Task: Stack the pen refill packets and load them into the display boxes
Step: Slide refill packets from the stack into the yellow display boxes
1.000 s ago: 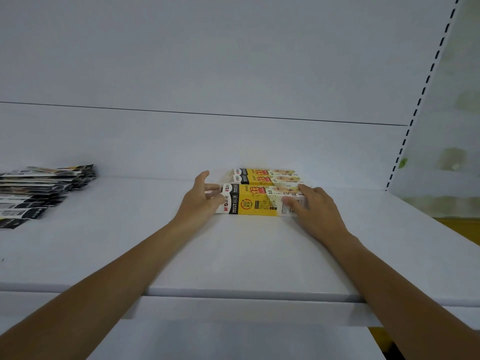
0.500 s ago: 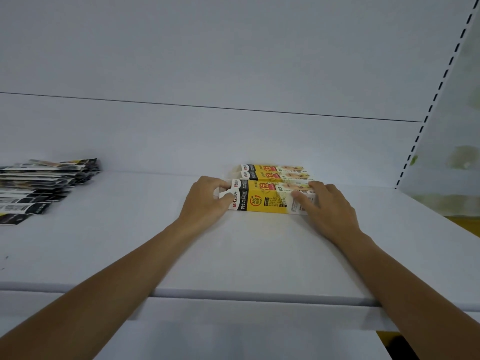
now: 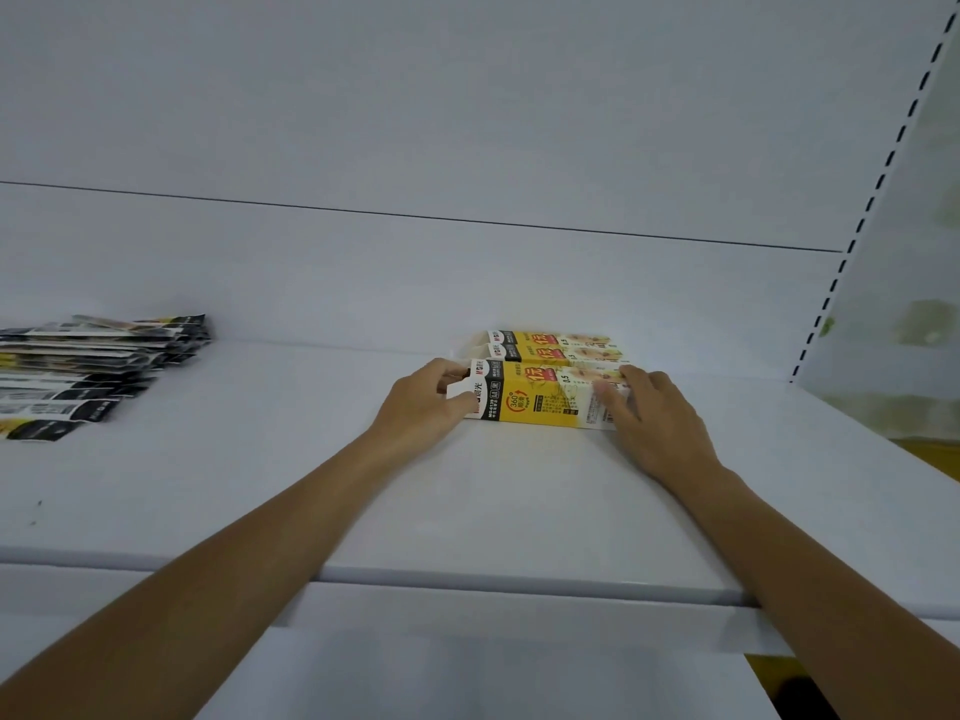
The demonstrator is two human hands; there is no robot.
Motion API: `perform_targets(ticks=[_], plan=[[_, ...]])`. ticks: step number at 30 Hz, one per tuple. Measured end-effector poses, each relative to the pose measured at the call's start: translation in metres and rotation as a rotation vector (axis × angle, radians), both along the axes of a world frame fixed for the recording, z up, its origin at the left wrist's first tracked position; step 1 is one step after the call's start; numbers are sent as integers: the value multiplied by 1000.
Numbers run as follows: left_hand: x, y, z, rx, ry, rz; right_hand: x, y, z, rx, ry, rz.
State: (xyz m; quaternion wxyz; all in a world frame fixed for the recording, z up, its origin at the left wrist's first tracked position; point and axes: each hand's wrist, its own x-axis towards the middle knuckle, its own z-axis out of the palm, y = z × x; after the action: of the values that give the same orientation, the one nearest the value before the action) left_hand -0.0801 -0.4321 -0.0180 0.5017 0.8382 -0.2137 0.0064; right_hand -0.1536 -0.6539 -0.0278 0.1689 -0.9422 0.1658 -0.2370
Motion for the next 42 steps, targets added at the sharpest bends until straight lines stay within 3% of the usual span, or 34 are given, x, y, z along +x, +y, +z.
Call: perform_targets(ticks=[8, 16, 36, 38, 42], plan=[[1, -2, 0, -57, 6, 8, 1, -1, -1, 35, -20, 16], [4, -4, 7, -148, 279, -72, 1, -2, -1, 29, -24, 21], [7, -3, 8, -181, 355, -92, 2, -4, 0, 41, -42, 106], [7, -4, 5, -143, 289, -42, 1, -4, 1, 52, -53, 102], [-1, 1, -3, -71, -89, 119, 0, -6, -2, 7, -55, 69]])
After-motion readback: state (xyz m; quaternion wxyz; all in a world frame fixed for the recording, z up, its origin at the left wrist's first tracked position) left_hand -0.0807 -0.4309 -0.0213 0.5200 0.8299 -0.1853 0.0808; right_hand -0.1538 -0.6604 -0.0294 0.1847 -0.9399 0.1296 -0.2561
